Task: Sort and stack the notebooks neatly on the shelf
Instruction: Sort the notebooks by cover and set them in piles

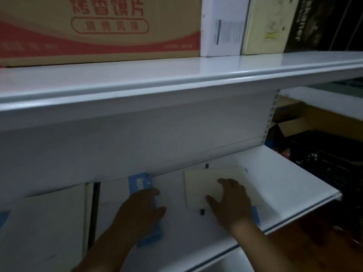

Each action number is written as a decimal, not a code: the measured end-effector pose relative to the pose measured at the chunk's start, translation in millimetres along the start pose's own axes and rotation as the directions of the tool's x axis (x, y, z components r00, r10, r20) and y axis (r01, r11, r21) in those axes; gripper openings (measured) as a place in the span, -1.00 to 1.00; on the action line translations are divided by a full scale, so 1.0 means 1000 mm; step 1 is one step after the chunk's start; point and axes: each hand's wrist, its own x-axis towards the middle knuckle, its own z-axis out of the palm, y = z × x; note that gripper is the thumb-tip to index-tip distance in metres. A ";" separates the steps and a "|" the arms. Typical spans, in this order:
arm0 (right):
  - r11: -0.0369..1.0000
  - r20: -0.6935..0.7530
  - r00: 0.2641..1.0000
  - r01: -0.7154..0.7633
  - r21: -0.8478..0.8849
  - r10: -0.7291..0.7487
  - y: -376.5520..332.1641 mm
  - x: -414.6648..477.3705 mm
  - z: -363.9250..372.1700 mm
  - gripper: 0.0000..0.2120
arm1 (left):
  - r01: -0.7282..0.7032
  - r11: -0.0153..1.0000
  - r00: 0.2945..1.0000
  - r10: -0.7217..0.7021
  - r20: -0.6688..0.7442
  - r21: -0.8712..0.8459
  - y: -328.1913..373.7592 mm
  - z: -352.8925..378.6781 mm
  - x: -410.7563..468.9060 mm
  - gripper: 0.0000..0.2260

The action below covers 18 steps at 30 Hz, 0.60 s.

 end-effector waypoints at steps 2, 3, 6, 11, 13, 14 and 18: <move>0.973 0.038 0.984 -0.166 -0.163 0.175 0.031 0.007 -0.015 -0.20 | -0.121 0.993 0.984 0.119 0.129 0.005 0.027 0.012 0.023 -0.46; 0.955 0.048 0.970 -0.226 -0.190 0.239 0.043 0.010 -0.023 -0.14 | -0.156 0.988 0.970 0.154 0.190 -0.005 0.038 0.019 0.038 -0.43; 0.926 0.046 0.944 -0.311 -0.214 0.328 0.068 0.018 -0.045 -0.16 | -0.153 0.988 0.960 0.157 0.230 -0.035 0.062 0.038 0.082 -0.37; 0.960 0.044 0.976 -0.220 0.172 0.215 0.105 0.018 -0.061 -0.51 | -0.183 0.973 0.943 0.135 0.304 0.137 0.086 0.082 0.104 -0.19; 0.936 0.014 0.985 -0.167 0.311 0.172 0.114 0.016 -0.064 -0.56 | -0.198 0.965 0.942 0.140 0.304 0.171 0.089 0.087 0.107 -0.08; 0.914 0.005 0.989 -0.141 0.380 0.150 0.114 0.015 -0.067 -0.58 | -0.194 0.964 0.941 0.131 0.312 0.181 0.090 0.087 0.108 -0.02; 0.858 -0.039 0.999 0.028 0.512 -0.009 0.099 0.019 -0.081 -0.61 | -0.142 0.988 0.973 0.128 0.193 0.063 0.079 0.067 0.102 -0.16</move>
